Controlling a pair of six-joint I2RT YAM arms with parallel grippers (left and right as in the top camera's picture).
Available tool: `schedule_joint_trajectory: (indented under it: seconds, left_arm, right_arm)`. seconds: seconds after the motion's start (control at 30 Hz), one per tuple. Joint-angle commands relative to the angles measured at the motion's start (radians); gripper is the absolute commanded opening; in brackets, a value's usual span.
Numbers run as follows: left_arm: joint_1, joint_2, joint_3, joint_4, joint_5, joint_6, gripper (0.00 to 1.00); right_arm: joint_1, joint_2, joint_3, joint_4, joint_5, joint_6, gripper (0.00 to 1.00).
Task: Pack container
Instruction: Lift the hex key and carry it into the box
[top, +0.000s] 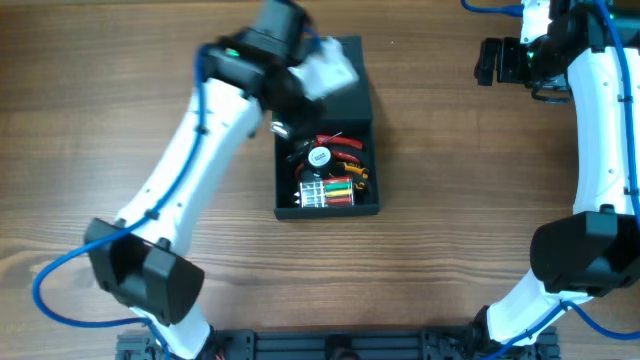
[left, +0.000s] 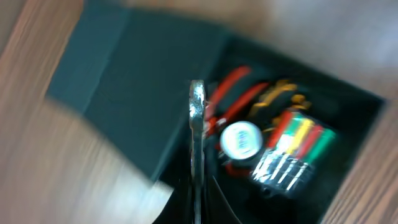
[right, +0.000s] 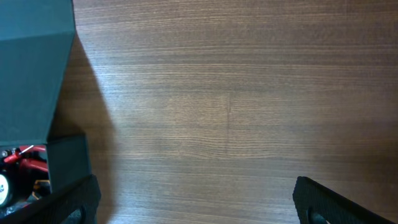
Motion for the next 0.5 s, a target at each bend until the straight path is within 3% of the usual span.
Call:
schedule_joint_trajectory:
  seconds: [0.0,0.3,0.47]
  left_arm:
    - [-0.084,-0.015,0.012,-0.01,0.013,0.171,0.04]
    - [-0.109,-0.008,-0.163,-0.034,0.04,0.166,0.04]
    - [-0.109,-0.008,-0.305,0.045,0.04,0.163,0.04]
  right_arm:
    - [-0.001,-0.008,-0.005,0.002,-0.012,-0.006,1.0]
    - [-0.001,-0.008,-0.005,0.002,-0.012,-0.006,1.0]
    - [-0.001,-0.008,-0.005,0.002,-0.012,-0.005,1.0]
